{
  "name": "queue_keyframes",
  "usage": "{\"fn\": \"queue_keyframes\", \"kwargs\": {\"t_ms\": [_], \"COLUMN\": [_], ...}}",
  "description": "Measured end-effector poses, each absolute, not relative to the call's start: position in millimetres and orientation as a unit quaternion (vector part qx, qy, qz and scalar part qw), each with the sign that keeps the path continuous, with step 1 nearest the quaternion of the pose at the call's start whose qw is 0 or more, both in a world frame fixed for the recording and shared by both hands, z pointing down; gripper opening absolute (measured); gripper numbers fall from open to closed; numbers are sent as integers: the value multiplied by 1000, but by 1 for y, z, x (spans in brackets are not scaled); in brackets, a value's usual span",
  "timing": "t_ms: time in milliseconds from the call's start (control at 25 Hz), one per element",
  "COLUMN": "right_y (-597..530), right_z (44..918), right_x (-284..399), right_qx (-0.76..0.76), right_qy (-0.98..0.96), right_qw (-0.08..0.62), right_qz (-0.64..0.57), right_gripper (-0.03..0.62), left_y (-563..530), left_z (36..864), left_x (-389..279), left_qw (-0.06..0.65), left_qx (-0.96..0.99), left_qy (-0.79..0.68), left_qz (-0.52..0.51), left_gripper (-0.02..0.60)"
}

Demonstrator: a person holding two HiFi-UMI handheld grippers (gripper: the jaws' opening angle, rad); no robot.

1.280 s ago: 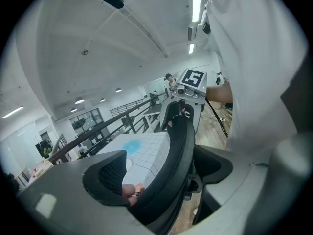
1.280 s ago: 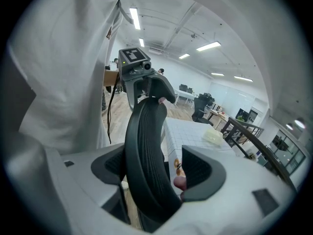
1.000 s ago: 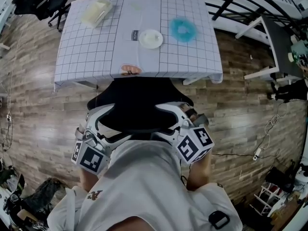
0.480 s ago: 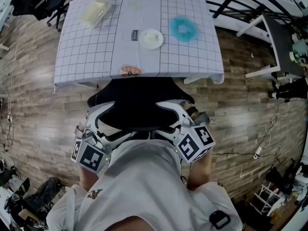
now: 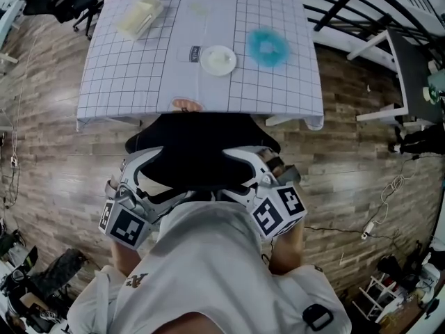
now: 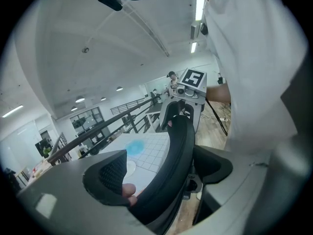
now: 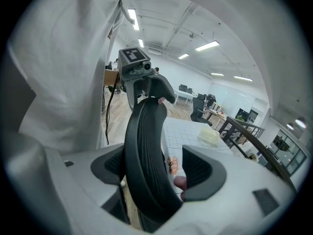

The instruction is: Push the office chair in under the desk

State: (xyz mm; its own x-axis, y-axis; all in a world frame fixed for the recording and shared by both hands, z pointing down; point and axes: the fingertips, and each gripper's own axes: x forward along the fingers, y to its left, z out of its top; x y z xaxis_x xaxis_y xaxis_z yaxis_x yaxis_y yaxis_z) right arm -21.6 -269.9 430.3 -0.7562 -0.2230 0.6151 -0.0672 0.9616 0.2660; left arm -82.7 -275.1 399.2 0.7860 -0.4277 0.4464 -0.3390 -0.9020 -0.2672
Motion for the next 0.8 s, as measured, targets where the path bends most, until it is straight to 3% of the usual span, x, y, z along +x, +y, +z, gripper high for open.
{"fn": "queue_keyframes", "kwargs": {"t_ms": [800], "right_y": [-299], "right_z": [429], "right_x": [-10], "right_qx": [82], "right_qy": [-933], "right_qw": [328], "right_qz": [-125], "right_gripper": [328], "left_y": [-305], "left_z": [397], "left_x": [-71], "left_qw": [84], "left_qx": [-942], "left_qy": [212], "left_qz": [-246], "left_gripper": [433]}}
